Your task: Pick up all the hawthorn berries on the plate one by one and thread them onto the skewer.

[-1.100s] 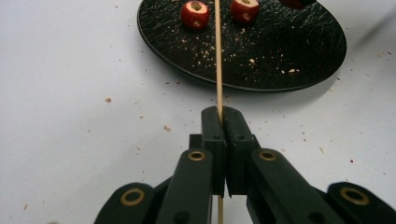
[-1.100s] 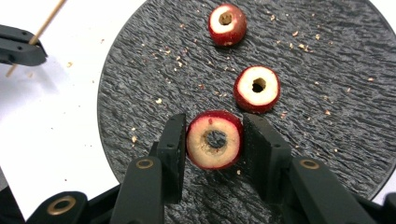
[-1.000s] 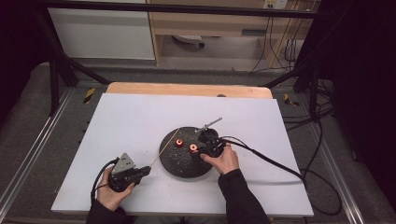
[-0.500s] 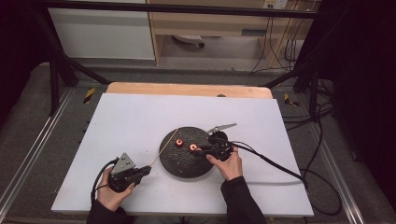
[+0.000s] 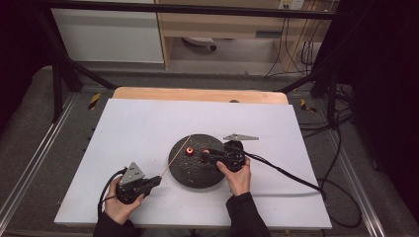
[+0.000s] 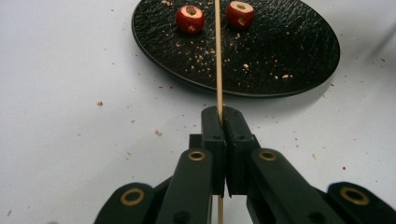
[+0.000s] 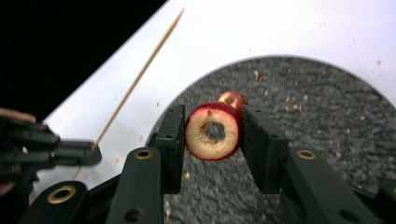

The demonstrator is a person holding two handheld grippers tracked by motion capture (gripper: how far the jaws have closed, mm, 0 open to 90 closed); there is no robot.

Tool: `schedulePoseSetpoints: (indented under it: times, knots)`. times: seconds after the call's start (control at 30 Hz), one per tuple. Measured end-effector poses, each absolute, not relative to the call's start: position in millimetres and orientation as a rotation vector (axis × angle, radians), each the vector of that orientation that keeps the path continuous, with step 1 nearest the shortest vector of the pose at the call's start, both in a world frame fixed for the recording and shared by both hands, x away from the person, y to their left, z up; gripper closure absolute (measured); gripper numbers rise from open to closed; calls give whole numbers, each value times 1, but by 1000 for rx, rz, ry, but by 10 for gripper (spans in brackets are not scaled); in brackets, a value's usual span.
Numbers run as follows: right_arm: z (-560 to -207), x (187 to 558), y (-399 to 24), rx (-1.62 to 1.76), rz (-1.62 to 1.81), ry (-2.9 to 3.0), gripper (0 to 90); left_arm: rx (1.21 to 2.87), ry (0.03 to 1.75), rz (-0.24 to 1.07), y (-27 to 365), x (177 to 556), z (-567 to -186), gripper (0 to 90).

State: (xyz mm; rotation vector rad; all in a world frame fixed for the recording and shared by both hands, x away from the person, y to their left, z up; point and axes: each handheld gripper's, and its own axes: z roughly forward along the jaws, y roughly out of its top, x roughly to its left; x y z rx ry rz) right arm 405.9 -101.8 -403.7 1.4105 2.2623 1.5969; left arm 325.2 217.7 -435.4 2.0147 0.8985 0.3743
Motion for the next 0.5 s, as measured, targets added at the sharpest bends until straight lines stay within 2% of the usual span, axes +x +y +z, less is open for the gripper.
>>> schedulePoseSetpoints:
  times: [0.5]
  knots:
    - [-401, 410, -95, 1472, 1892, 1949, 620, 1973, 895, 384, 216, 321, -432, 881]
